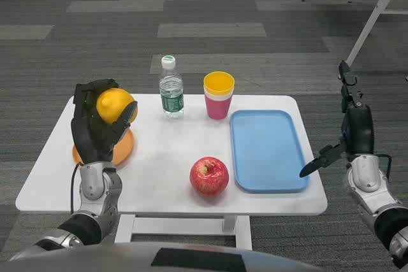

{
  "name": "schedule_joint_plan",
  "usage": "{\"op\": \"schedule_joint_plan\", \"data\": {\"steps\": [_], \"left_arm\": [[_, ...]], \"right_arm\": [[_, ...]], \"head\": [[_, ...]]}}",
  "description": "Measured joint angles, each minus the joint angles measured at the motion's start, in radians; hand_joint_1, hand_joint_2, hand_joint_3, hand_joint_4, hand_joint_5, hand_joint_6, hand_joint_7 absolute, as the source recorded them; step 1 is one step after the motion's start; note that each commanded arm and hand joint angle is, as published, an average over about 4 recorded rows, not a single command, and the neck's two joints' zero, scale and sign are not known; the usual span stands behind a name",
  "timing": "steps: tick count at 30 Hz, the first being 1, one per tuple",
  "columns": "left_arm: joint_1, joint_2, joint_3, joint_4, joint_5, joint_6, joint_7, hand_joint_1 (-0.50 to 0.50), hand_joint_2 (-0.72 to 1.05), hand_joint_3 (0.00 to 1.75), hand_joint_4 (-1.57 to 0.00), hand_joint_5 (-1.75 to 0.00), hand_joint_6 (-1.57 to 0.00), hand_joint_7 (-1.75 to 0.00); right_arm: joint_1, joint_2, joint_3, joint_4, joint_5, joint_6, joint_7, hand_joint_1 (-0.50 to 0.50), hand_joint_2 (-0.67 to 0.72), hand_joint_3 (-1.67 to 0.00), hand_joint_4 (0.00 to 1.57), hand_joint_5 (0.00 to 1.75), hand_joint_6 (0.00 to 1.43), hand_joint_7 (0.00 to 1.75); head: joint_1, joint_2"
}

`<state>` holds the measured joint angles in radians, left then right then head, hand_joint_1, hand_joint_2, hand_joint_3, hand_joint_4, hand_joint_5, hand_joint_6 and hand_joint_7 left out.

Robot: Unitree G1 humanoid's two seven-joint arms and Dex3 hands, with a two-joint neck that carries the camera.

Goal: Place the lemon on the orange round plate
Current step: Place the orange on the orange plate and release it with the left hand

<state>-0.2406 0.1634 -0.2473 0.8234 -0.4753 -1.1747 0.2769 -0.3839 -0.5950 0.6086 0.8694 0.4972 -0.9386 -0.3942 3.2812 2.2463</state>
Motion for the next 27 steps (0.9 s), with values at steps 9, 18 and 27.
{"op": "schedule_joint_plan", "data": {"steps": [9,18,27], "left_arm": [[-0.038,-0.024,-0.046,0.0,0.004,0.0,0.009,-0.5,0.96,0.09,0.0,-1.23,-1.2,-1.61],[-0.037,-0.025,-0.045,0.0,0.004,0.0,0.009,-0.5,0.96,0.07,0.0,-1.23,-1.2,-1.61],[-0.033,-0.026,0.037,0.112,-0.002,-0.004,0.005,-0.5,0.96,0.09,0.0,-1.21,-1.2,-1.61]], "right_arm": [[0.001,0.0,0.0,-0.005,0.0,0.0,0.0,-0.46,0.6,0.0,0.21,0.0,0.0,0.0],[0.001,0.0,0.0,-0.005,0.0,0.0,0.0,-0.46,0.6,0.0,0.2,0.0,0.0,0.0],[0.001,-0.001,0.005,-0.005,0.0,0.0,0.0,-0.46,0.6,0.0,0.23,0.0,0.0,0.0]], "head": [[-0.003,-0.003],[0.001,-0.006],[0.004,-0.003]]}}
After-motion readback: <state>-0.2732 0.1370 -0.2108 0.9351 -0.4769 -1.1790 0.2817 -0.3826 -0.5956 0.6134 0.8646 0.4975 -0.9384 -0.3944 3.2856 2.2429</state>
